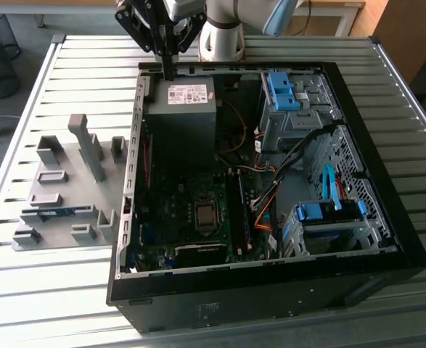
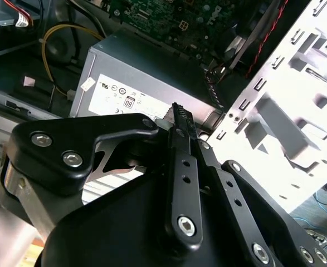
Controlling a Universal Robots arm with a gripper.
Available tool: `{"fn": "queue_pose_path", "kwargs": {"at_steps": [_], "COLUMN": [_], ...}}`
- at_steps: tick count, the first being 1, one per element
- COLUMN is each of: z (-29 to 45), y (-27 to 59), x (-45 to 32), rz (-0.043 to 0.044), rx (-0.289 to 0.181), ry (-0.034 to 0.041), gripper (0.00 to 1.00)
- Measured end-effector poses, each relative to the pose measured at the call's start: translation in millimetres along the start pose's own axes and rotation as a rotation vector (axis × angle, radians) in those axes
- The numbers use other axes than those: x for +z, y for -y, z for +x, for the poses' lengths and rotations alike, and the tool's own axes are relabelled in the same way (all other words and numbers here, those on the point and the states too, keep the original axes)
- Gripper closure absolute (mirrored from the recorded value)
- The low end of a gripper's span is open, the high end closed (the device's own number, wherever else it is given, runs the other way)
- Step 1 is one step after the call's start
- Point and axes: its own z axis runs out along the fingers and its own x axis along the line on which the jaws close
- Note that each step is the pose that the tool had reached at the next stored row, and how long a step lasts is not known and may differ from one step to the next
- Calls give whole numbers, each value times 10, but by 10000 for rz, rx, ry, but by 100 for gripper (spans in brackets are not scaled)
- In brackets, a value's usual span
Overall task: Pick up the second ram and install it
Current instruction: 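Reach for the second ram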
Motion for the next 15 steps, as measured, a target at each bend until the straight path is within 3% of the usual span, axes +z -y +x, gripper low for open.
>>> {"fn": "queue_pose_path", "kwargs": {"at_steps": [15], "z": [63], "y": [5], "x": [-1], "rz": [0], "rx": [-1], "ry": [0], "gripper": [90]}}
